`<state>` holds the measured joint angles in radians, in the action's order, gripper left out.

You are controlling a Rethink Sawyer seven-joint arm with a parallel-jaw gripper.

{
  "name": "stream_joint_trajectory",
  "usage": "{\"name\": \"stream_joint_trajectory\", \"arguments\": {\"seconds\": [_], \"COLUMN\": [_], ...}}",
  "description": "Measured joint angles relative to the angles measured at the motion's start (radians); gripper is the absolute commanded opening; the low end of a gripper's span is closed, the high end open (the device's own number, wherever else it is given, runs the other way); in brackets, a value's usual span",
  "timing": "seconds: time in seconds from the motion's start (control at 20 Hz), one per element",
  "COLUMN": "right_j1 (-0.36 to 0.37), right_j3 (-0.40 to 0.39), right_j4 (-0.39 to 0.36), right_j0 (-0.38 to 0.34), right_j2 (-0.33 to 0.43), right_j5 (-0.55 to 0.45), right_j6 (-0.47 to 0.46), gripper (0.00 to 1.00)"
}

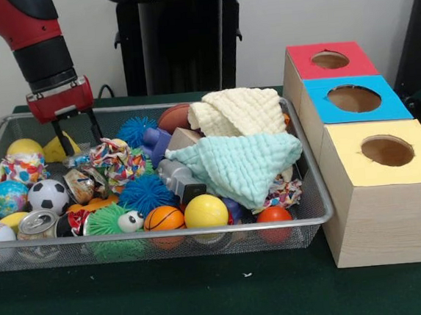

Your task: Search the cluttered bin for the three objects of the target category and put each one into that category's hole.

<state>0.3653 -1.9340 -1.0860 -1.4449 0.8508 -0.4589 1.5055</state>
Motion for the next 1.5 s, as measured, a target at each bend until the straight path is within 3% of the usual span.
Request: {"name": "stream_joint_trajectory", "arguments": {"seconds": [0.95,1.15,1.35,1.45,1.5], "right_j1": [0.064,0.104,0.150,0.173,0.196], "right_j3": [-0.021,-0.021,-0.019,-0.014,-0.003], "right_j4": [-0.008,-0.075,-0.193,-0.252,-0.302], "right_j0": [0.037,0.085,0.178,0.241,0.312], "right_j2": [0.002,-0.009,-0.057,-0.101,-0.156], "right_j5": [0.024,0.064,0.142,0.187,0.232], "right_j6": [0.000,0.000,0.001,0.008,0.025], "gripper": [1.00,1.00,1.00,1.00,1.00]}}
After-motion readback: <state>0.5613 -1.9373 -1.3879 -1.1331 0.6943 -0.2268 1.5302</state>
